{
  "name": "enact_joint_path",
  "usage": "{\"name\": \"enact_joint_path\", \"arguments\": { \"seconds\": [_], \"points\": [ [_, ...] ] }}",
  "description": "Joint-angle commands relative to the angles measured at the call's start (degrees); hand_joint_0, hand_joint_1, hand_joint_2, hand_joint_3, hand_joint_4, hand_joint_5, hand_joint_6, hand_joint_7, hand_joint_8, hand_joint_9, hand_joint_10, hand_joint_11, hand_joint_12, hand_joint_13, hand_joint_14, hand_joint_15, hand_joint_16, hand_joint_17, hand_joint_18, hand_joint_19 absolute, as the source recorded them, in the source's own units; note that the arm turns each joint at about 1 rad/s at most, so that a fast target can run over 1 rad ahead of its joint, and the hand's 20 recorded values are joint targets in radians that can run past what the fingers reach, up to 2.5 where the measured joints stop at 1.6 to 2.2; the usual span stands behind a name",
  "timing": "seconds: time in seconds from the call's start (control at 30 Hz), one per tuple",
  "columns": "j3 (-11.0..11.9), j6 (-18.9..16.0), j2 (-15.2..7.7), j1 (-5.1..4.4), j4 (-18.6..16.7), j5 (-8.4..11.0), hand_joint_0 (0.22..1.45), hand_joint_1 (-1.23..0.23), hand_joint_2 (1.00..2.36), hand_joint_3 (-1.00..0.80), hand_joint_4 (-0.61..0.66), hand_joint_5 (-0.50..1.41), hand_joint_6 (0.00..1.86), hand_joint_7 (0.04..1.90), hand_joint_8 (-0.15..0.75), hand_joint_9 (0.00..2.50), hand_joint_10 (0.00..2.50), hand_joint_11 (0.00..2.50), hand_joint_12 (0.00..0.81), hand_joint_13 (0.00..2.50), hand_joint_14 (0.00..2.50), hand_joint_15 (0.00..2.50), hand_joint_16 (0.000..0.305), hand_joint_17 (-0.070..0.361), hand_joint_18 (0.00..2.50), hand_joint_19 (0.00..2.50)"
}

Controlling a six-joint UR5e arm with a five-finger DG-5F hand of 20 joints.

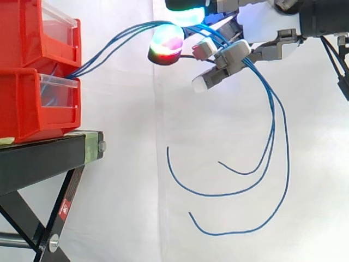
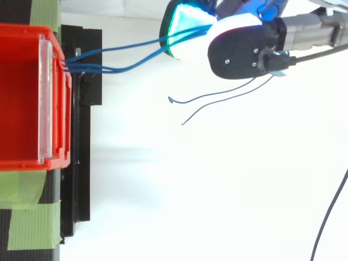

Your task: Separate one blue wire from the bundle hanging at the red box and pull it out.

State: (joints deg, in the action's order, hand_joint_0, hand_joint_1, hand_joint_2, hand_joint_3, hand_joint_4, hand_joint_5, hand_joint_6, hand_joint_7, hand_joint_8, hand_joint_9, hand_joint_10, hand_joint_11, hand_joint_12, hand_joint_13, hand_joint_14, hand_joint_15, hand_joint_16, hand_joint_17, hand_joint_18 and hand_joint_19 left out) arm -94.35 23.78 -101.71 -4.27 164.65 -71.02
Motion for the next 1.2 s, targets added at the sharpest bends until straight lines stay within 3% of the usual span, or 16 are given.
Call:
{"name": "enact_joint_path", "arguments": {
  "seconds": [0.0,1.17],
  "points": [
    [0.0,0.0,0.0,-0.03,0.1,0.09,0.6,-0.68,1.02,-0.2,0.21,-0.19,0.85,0.83,0.372,1.15,0.02,1.14,0.399,1.52,0.02,1.38,0.057,0.129,0.73,0.4],
    [0.0,0.0,0.0,-0.03,1.6,0.35,0.55,-0.65,1.01,-0.38,0.22,-0.18,0.84,0.85,0.382,1.17,0.02,1.14,0.412,1.52,0.02,1.35,0.058,0.131,0.76,0.42]
  ]
}}
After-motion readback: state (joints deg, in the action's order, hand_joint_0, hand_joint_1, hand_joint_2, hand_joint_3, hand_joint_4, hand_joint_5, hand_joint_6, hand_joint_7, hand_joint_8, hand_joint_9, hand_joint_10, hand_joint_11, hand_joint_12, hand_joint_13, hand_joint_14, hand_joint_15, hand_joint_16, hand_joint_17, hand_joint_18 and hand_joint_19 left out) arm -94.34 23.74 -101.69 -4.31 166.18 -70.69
